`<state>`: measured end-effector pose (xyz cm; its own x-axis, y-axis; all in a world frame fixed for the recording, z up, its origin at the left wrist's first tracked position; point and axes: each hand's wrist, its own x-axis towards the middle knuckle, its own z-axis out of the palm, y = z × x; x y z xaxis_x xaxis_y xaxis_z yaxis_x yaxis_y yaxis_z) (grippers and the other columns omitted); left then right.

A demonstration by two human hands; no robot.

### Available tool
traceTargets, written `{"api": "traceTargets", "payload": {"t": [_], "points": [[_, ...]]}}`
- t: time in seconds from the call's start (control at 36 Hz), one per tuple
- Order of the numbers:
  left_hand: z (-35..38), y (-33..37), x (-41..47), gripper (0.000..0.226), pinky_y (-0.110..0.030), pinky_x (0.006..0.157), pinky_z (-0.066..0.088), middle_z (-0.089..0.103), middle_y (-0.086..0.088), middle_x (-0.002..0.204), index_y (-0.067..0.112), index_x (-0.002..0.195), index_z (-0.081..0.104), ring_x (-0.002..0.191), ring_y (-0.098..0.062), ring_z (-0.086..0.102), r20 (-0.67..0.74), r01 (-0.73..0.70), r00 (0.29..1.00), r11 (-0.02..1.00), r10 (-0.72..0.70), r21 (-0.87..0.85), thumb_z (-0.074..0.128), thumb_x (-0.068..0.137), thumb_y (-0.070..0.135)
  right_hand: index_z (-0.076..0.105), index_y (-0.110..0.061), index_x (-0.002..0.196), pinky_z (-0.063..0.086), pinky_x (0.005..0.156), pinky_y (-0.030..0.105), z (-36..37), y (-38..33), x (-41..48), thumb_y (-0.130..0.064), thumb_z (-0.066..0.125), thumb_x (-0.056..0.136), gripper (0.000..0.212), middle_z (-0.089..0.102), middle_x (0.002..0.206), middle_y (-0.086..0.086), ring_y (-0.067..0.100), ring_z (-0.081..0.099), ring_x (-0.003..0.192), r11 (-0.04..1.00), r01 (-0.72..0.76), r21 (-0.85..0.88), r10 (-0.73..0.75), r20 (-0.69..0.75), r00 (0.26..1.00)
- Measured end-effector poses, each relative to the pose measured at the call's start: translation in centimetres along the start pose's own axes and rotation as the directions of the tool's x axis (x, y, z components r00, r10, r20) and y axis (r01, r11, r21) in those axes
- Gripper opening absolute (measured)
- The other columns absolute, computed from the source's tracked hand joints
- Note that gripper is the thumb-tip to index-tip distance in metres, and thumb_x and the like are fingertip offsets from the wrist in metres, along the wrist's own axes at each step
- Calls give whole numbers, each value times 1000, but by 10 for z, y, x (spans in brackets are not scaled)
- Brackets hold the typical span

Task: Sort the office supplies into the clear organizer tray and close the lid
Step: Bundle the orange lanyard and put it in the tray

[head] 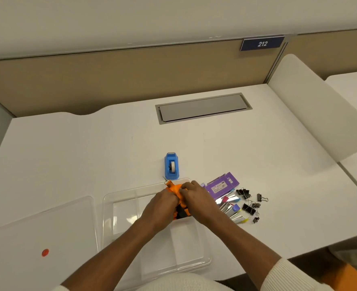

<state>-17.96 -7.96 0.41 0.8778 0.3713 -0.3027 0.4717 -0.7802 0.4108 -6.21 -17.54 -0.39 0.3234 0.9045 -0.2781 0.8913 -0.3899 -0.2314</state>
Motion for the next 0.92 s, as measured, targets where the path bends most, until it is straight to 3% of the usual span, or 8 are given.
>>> {"api": "traceTargets", "payload": {"t": [0.19,0.31,0.39,0.47,0.58,0.72,0.83,0.92], "points": [[-6,-9,-3,28,-25,97,51,69,0,125,20,126,65,111,-17,67,-41,-77,996,997,78,21,66,98,28,64,-18,130,56,91,40,3,7,3,-40,69,94,42,63,133,7,24,46,123,996,-1,-86,-4,-63,998],[-7,-14,-5,46,-30,77,64,69,-6,128,17,116,71,113,-21,68,-159,-45,984,976,80,213,90,75,22,70,-22,118,61,74,41,3,14,-6,-47,80,83,45,72,116,4,24,55,109,976,40,-212,-59,-87,994],[-7,-15,-3,53,-32,85,62,62,-8,141,15,125,67,130,-26,58,-142,-95,981,970,129,225,89,78,23,72,-23,111,61,64,39,8,17,-12,-47,86,75,46,73,103,3,23,60,98,946,106,-307,-140,-93,986],[0,-13,-4,53,-32,97,57,60,-6,139,13,131,62,133,-26,53,-60,-196,974,949,217,246,82,83,23,66,-23,119,61,75,41,18,18,-14,-49,87,74,55,70,112,5,25,60,106,937,132,-324,-174,-104,979],[23,-18,-4,71,-31,93,59,75,-6,122,12,118,75,113,-24,73,5,-191,980,936,199,295,100,54,29,62,-20,128,56,93,45,25,15,-18,-45,85,77,62,64,127,9,31,57,121,929,115,-352,-147,-67,987],[31,-12,0,69,-41,125,28,42,-11,161,10,155,39,147,-30,43,-6,-172,983,944,181,282,69,95,24,75,-19,112,60,87,43,21,5,-24,-40,94,64,56,70,121,8,30,63,117,936,34,-351,-82,-124,989],[26,-5,0,68,-52,130,7,39,-6,163,17,156,34,150,-26,38,-36,-169,980,912,196,374,65,97,26,71,-22,117,58,94,43,32,8,-25,-40,91,70,54,70,124,6,29,61,124,969,-20,-248,-26,-179,984],[21,-6,-3,72,-44,130,6,29,-6,168,16,161,26,155,-25,27,-19,-160,984,924,178,347,63,100,26,72,-23,115,56,99,44,35,11,-29,-40,93,68,54,73,119,3,26,64,121,982,-3,-190,-35,-193,980]]}}
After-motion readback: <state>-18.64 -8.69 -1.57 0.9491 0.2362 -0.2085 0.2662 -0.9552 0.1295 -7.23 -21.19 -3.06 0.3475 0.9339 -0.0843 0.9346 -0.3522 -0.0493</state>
